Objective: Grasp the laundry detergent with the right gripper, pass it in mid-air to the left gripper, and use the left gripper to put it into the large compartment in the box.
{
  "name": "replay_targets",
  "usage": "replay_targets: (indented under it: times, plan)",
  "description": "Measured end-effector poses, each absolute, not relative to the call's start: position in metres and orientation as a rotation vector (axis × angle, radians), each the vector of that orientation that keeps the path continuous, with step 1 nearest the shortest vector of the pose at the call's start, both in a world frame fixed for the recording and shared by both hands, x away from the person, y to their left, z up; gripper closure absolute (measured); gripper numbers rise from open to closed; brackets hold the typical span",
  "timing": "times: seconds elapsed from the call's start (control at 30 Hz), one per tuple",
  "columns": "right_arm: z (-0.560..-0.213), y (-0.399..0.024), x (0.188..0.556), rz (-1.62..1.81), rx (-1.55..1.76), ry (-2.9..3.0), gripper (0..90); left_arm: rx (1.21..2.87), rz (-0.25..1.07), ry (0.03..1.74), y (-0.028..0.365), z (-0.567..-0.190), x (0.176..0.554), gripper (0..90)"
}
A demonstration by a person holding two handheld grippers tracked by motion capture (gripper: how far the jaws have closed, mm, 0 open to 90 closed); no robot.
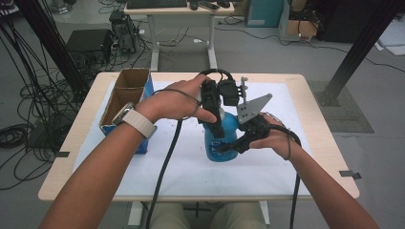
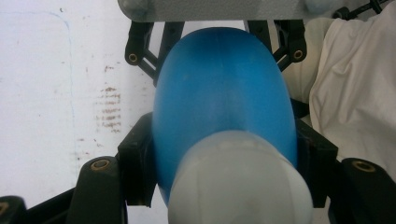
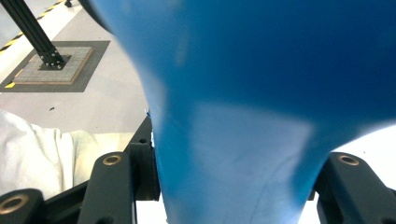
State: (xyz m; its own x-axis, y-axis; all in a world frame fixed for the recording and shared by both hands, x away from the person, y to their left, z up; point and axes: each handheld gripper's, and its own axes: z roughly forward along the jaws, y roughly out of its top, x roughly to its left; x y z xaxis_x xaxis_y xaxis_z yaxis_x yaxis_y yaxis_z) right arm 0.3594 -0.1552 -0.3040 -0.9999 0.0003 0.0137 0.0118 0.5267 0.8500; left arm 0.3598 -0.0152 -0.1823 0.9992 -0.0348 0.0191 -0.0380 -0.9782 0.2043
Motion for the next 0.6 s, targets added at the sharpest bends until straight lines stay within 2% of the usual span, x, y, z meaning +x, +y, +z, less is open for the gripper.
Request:
replay_targets:
  times: [0.6]
  plan:
    - [-0.3030, -0.1550, 0.3600, -1.520, -0.006, -2.736, 43.5, 2.934, 0.017, -0.046, -0.0150, -0.1816, 0.3598, 37.4]
